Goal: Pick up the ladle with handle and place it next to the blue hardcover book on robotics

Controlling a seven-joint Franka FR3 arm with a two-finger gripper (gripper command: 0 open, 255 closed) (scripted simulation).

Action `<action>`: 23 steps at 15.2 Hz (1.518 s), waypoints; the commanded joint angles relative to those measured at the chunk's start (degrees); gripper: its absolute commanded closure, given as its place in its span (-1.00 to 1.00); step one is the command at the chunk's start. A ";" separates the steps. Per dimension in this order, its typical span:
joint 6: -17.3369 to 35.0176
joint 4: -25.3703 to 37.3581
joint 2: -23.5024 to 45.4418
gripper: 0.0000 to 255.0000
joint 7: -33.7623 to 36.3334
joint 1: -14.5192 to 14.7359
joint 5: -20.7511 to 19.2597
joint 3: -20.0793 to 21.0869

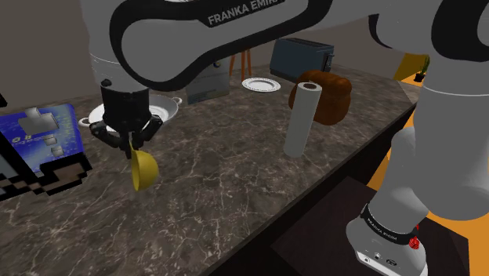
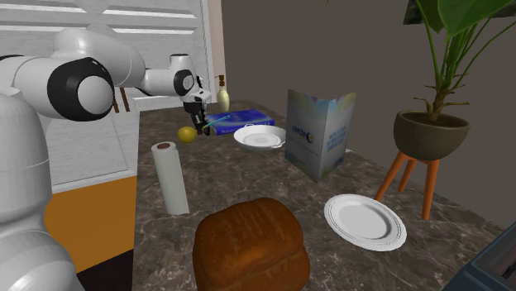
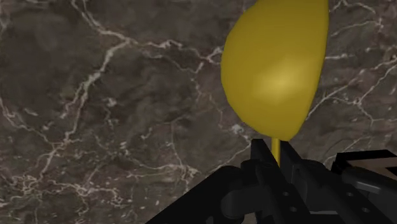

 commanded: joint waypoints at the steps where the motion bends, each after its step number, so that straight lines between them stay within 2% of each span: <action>1: 1.50 -1.14 0.34 1.00 0.10 0.00 -0.15 -0.06; 7: 5.62 -4.19 1.46 1.00 0.45 0.06 -0.65 -0.24; 15: 5.62 -4.19 1.46 1.00 0.45 0.09 -0.64 -0.28; 16: 5.66 -4.23 1.46 -1.00 0.52 0.13 -0.66 -0.27; 21: 5.62 -4.19 1.46 -1.00 0.45 0.09 -0.64 -0.28; 23: 2.62 -3.07 -0.51 -1.00 0.00 -0.15 0.08 -0.07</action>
